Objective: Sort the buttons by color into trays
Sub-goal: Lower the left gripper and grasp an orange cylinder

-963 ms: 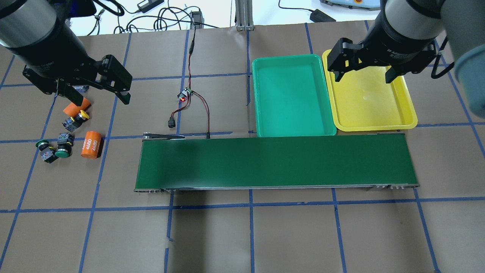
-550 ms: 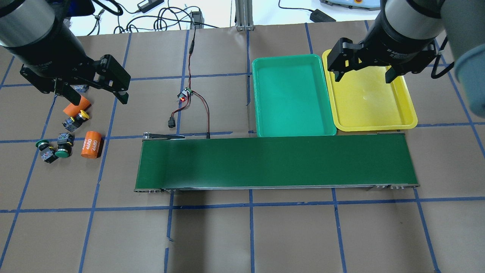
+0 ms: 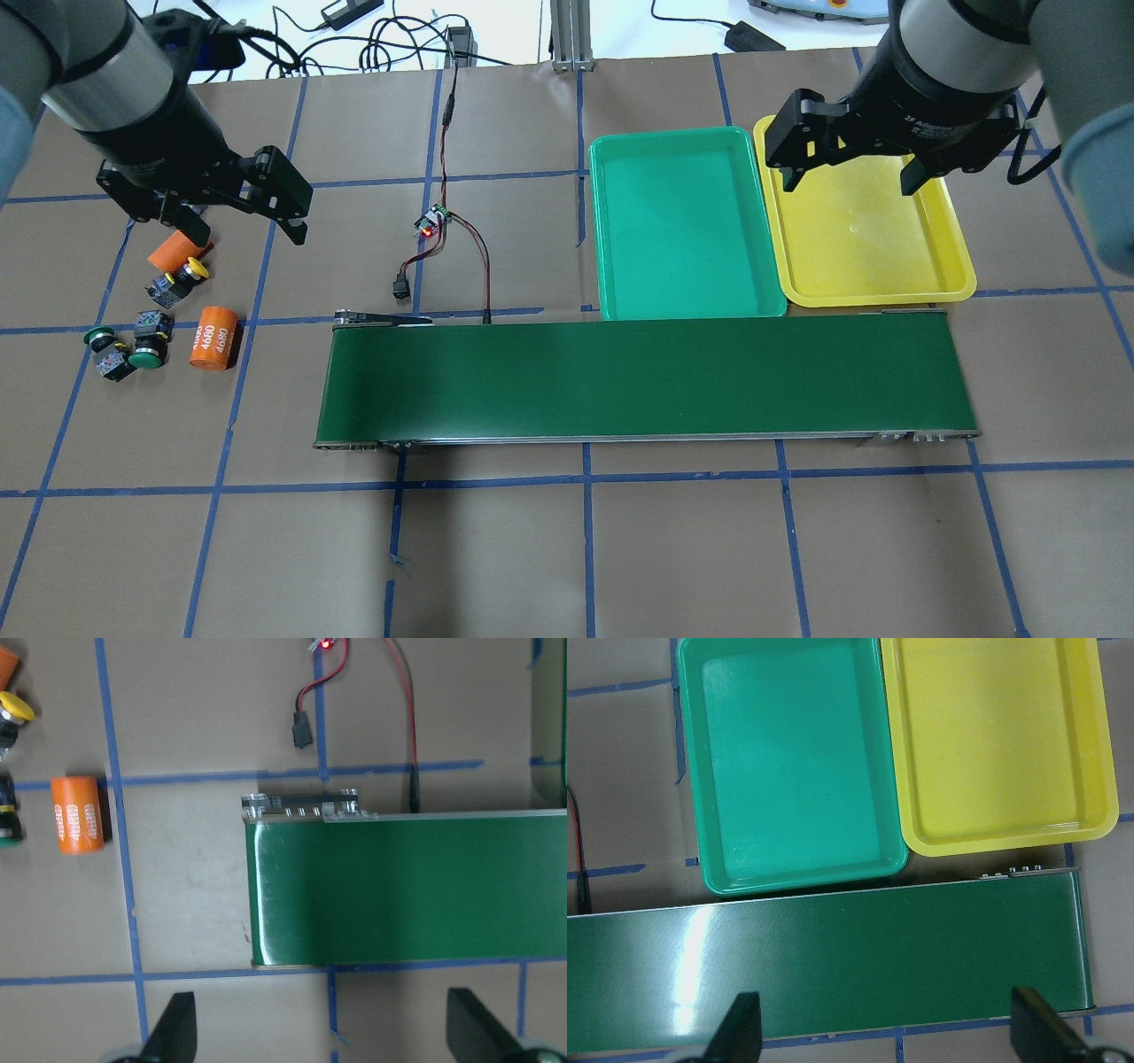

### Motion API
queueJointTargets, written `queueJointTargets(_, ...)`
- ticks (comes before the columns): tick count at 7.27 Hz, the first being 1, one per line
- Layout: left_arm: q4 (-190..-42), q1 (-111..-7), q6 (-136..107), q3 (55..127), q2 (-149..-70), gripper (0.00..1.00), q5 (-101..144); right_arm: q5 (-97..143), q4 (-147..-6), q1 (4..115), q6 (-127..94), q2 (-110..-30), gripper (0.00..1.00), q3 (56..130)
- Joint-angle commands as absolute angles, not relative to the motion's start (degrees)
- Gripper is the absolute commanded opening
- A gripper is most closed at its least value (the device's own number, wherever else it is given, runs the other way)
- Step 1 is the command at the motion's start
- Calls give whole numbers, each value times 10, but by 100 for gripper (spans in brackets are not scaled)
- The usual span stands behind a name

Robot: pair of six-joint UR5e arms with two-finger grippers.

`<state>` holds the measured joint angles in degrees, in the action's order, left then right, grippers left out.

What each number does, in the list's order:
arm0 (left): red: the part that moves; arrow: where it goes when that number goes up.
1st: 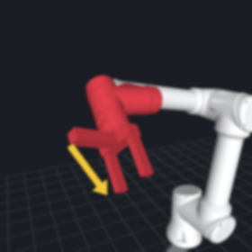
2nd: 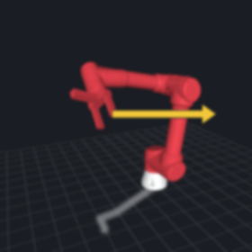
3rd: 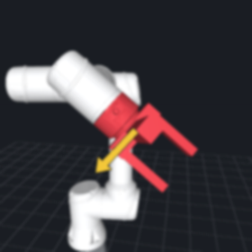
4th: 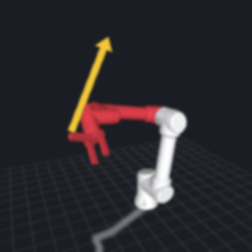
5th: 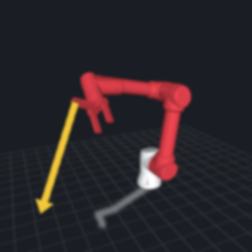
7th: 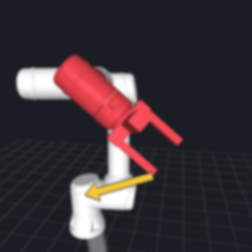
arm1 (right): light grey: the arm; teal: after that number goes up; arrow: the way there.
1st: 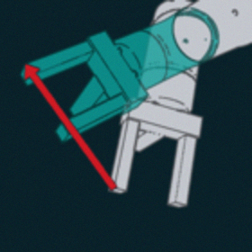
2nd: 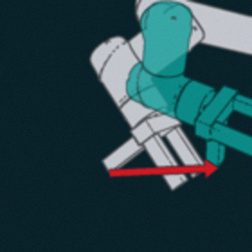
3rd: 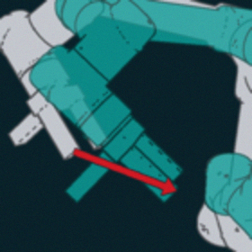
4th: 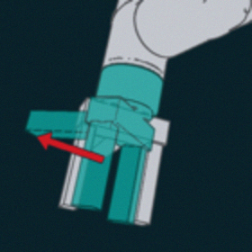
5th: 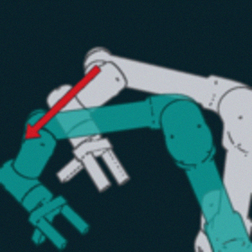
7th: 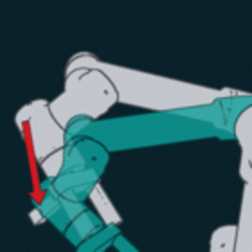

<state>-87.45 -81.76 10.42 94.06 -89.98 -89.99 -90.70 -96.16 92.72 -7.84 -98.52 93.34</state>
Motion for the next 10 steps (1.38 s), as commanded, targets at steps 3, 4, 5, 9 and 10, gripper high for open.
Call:
queueJointTargets(3,-675,-675,250,1046,-1006,100,-904,-907,-962,927,-79,-985,100,933)
queueJointTargets(4,-632,-659,269,1063,-1031,100,-912,-907,-962,927,-78,-985,100,933)
queueJointTargets(5,-604,-654,269,1073,-1054,100,-914,-907,-962,927,-78,-985,100,933)
queueJointTargets(9,-530,-616,335,1100,-1113,100,-903,-907,-962,927,-79,-985,100,933)
queueJointTargets(10,-509,-616,336,1113,-1115,77,-895,-907,-962,927,-79,-985,100,933)
